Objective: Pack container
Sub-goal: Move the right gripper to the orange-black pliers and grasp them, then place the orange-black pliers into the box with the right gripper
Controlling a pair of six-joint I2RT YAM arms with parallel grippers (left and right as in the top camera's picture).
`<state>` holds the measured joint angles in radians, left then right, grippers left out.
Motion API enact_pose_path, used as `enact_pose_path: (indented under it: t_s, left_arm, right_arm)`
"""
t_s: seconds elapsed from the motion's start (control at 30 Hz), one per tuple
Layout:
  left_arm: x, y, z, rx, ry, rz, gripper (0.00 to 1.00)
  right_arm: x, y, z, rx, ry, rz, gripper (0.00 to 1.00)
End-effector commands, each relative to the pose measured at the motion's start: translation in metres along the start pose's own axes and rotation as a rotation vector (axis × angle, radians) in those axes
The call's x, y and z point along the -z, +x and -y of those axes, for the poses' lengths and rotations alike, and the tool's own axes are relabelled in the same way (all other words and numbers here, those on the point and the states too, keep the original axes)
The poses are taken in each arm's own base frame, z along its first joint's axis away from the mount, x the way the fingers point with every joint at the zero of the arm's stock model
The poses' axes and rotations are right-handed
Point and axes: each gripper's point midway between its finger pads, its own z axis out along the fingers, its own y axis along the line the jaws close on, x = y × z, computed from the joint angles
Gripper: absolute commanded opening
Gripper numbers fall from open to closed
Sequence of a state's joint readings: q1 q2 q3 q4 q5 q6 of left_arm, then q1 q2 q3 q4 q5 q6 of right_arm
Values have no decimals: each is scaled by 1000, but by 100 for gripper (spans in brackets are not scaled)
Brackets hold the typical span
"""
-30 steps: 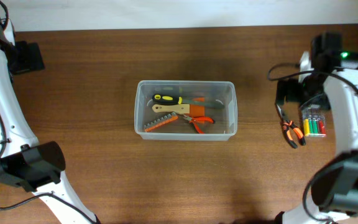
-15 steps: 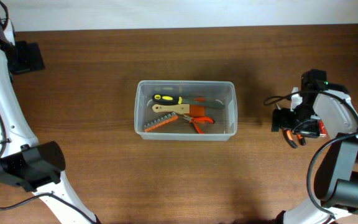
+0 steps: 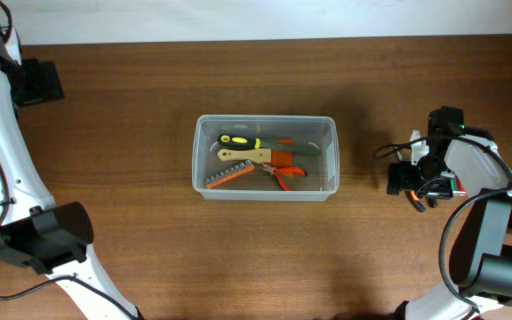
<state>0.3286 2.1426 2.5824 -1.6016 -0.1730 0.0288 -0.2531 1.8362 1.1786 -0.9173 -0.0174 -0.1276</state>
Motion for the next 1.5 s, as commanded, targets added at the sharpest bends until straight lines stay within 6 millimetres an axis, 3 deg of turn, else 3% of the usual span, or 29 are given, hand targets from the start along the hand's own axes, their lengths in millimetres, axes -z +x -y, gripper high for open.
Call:
enact_pose_path:
  t_s: [0.0, 0.27, 0.53, 0.67, 0.7, 0.8, 0.97, 1.17, 1.33, 1.47]
  left_arm:
    - [2, 0, -3, 20, -3, 4, 99]
    - [2, 0, -3, 21, -3, 4, 99]
    - [2, 0, -3, 21, -3, 4, 99]
    - [2, 0, -3, 21, -3, 4, 99]
    - [2, 0, -3, 20, -3, 4, 99]
    - [2, 0, -3, 21, -3, 4, 99]
    - [2, 0, -3, 21, -3, 4, 99]
    - [2, 0, -3, 21, -3, 4, 99]
    - [2, 0, -3, 21, -3, 4, 99]
    - [2, 0, -3, 21, -3, 4, 99]
  right_arm:
    - [-12, 5, -1, 4, -15, -40, 82]
    - [-31, 13, -2, 2, -27, -106, 74]
    - [-32, 10, -9, -47, -62, -96, 52]
    - [-32, 7, -8, -118, -57, -84, 52]
    - [-32, 7, -8, -127, -57, -85, 48]
    - [-32, 6, -8, -136, -56, -84, 23]
    - [-32, 6, -8, -143, -56, -83, 21]
    - [-32, 6, -8, -153, -55, -84, 13]
    - [-15, -1, -10, -186, -60, -57, 10]
    - [24, -19, -19, -159, -66, 34, 7]
